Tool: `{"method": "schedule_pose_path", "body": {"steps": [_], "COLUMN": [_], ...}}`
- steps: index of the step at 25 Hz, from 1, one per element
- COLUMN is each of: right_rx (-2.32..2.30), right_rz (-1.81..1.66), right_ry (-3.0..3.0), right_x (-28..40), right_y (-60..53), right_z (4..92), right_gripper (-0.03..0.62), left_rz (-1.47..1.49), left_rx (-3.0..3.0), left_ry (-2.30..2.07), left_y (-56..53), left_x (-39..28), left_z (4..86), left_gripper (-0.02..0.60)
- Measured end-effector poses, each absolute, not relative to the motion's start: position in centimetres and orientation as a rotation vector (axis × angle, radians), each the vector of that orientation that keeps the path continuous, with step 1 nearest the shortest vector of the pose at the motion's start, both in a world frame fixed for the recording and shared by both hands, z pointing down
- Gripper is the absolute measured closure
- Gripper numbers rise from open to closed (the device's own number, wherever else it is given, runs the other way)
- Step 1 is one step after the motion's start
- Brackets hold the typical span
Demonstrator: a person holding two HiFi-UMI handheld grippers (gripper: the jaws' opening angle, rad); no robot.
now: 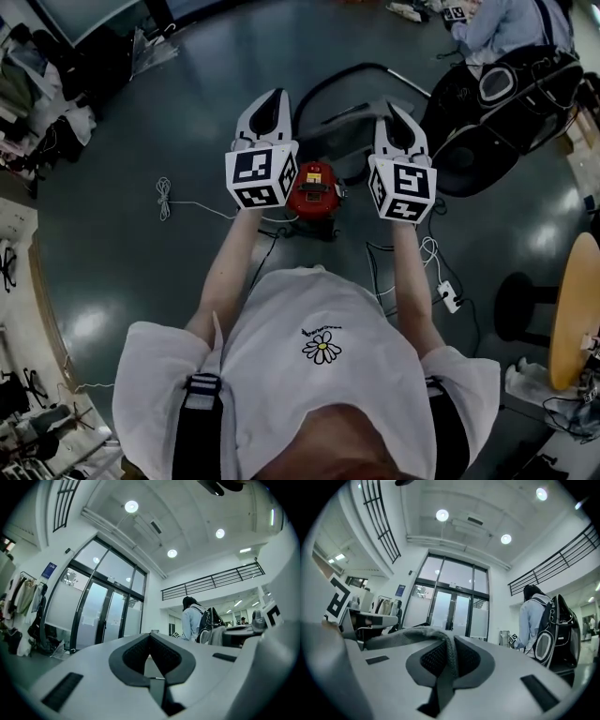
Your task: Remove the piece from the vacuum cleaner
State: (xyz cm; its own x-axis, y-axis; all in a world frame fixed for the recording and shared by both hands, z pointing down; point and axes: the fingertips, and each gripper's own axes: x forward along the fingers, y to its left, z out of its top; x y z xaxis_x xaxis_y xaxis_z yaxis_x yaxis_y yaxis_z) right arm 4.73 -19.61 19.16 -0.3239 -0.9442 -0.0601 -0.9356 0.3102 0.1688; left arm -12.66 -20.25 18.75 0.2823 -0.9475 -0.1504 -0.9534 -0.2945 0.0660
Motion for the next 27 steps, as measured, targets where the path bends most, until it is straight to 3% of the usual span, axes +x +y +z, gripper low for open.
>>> {"method": "schedule_pose_path", "body": {"steps": [27], "right_rx": [1.924], "right_rz": [-0.312], "right_ry": [-2.474], "right_x": [7.9], "right_y": [-14.4], "right_z": [16.7], "right_gripper": [0.569], "left_rz": [0.391], "left_rx": [-2.519], "left_ry": [1.671], "left_y": [-16.3], "left_x": [-8.9], "left_z": [14.5], "left_gripper": [0.575]}}
